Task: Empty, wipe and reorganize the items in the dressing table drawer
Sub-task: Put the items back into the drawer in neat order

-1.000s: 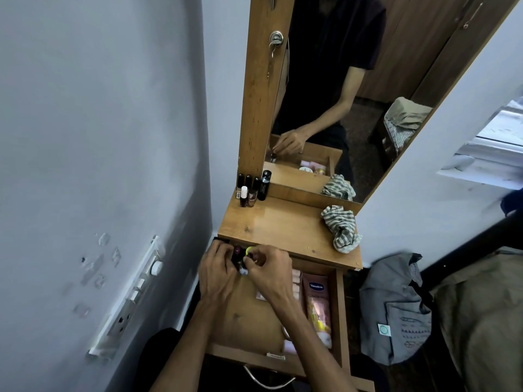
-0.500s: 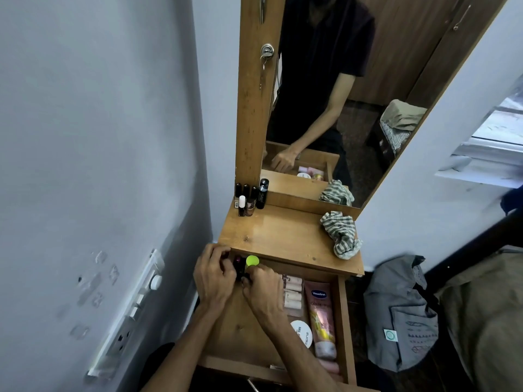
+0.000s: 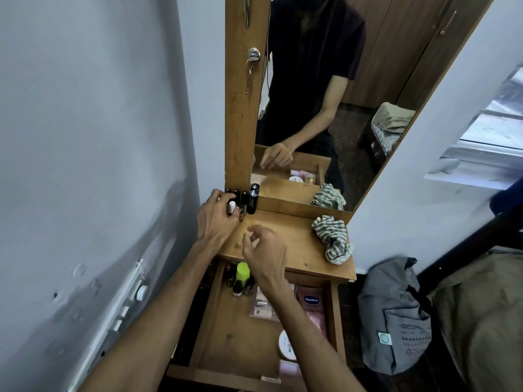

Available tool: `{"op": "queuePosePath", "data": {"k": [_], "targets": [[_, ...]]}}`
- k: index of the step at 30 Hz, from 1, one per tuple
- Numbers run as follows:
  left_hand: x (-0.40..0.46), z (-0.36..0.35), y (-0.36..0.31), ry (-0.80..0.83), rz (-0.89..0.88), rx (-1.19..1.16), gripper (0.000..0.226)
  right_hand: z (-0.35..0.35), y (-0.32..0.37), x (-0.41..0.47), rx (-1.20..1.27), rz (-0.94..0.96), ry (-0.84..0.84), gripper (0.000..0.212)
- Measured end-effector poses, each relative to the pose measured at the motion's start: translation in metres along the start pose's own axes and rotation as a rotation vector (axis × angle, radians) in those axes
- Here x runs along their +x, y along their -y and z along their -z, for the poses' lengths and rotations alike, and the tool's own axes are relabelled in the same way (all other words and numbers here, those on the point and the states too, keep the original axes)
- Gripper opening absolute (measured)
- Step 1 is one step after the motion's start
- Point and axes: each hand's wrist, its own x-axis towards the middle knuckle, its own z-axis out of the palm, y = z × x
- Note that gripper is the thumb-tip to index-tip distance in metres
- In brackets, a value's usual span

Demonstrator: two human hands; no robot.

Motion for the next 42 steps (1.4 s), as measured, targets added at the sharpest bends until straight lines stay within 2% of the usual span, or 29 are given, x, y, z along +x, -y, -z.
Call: {"op": "queuePosePath", "data": {"k": [3,9,15,22,27,30,36,39,42], "targets": [[0.0,-0.002,0.004,0.029,-0.009,0.032,0.031,0.004,0.01,0.038,-0.063,0.022,0.01,0.026],[-0.005,0.002,0.006,-0.006,-0.01,-0.039,0.022,-0.013,0.018,0.074,-0.243,0.073,0.193,0.04],[-0.029,0.018,0.009,-0.062,-0.049,-0.185,0.021,-0.023,0.012,0.078,-0.282,0.061,0.215,0.032],[-0.095,0.029,0.016,-0.013,-0.183,-0.273,0.019,-0.014,0.006,0.062,-0.133,-0.02,0.175,0.025],[-0.133,0.026,0.025,0.033,-0.194,-0.281,0.014,0.005,0.0,0.033,-0.011,-0.03,0.13,0.011],[-0.146,0.025,0.031,0.026,-0.189,-0.298,0.012,0.017,-0.007,0.012,0.026,-0.024,0.106,0.011],[-0.159,0.02,0.041,0.089,-0.176,-0.219,0.01,0.029,-0.02,-0.031,0.072,-0.027,0.097,0.012],[-0.161,0.015,0.046,0.122,-0.133,-0.161,0.019,0.028,-0.024,-0.049,0.072,-0.077,0.15,0.01],[-0.162,0.01,0.05,0.14,-0.104,-0.118,0.017,0.023,-0.028,-0.066,0.01,-0.084,0.194,0.013]]}}
